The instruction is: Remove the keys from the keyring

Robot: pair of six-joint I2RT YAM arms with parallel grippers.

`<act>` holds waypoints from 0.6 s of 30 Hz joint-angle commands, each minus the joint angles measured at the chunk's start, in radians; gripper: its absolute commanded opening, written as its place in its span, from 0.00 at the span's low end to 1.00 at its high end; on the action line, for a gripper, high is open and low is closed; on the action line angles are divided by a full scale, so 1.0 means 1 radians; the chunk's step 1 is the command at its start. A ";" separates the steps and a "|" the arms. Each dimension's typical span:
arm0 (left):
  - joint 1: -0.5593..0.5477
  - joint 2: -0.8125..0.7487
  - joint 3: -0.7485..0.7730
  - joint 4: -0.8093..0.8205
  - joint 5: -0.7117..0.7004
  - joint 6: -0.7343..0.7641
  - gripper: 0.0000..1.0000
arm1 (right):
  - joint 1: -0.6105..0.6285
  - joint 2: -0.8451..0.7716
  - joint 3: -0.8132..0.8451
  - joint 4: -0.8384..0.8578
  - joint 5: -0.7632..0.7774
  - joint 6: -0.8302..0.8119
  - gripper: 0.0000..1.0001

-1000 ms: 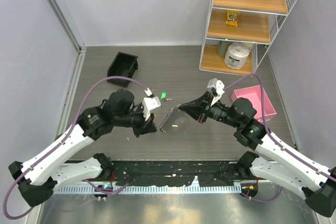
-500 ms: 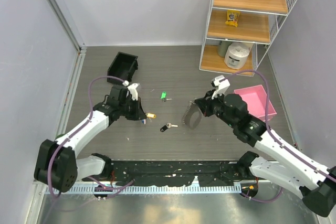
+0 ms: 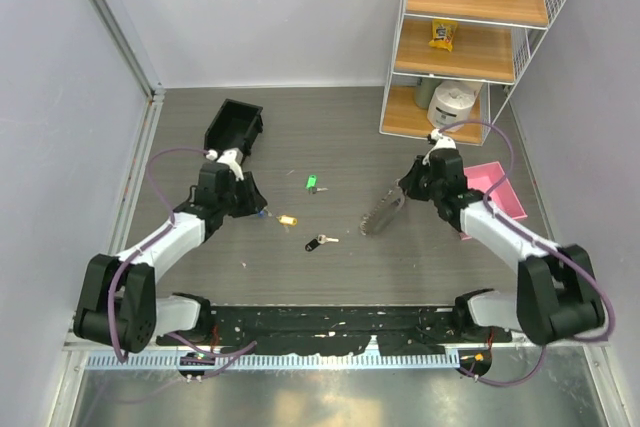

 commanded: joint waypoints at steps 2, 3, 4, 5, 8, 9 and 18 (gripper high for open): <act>0.053 -0.013 -0.026 0.162 -0.070 -0.027 0.52 | -0.068 0.163 0.123 0.103 0.021 0.049 0.05; 0.058 -0.019 -0.029 0.169 -0.075 -0.030 0.58 | -0.075 0.193 0.134 0.108 0.035 0.060 0.05; 0.062 -0.026 -0.032 0.167 -0.084 -0.034 0.62 | -0.080 0.206 0.149 0.108 0.070 0.065 0.05; 0.066 -0.039 -0.037 0.167 -0.095 -0.034 0.69 | -0.082 0.227 0.164 0.108 0.095 0.066 0.05; 0.073 -0.100 -0.074 0.178 -0.141 -0.042 0.79 | -0.097 0.261 0.195 0.076 0.112 0.059 0.49; 0.079 -0.123 -0.087 0.185 -0.156 -0.051 0.80 | -0.100 0.262 0.207 0.065 0.124 0.059 0.58; 0.082 -0.411 -0.073 -0.002 -0.194 -0.154 0.99 | -0.101 0.001 0.282 -0.176 0.169 -0.015 0.98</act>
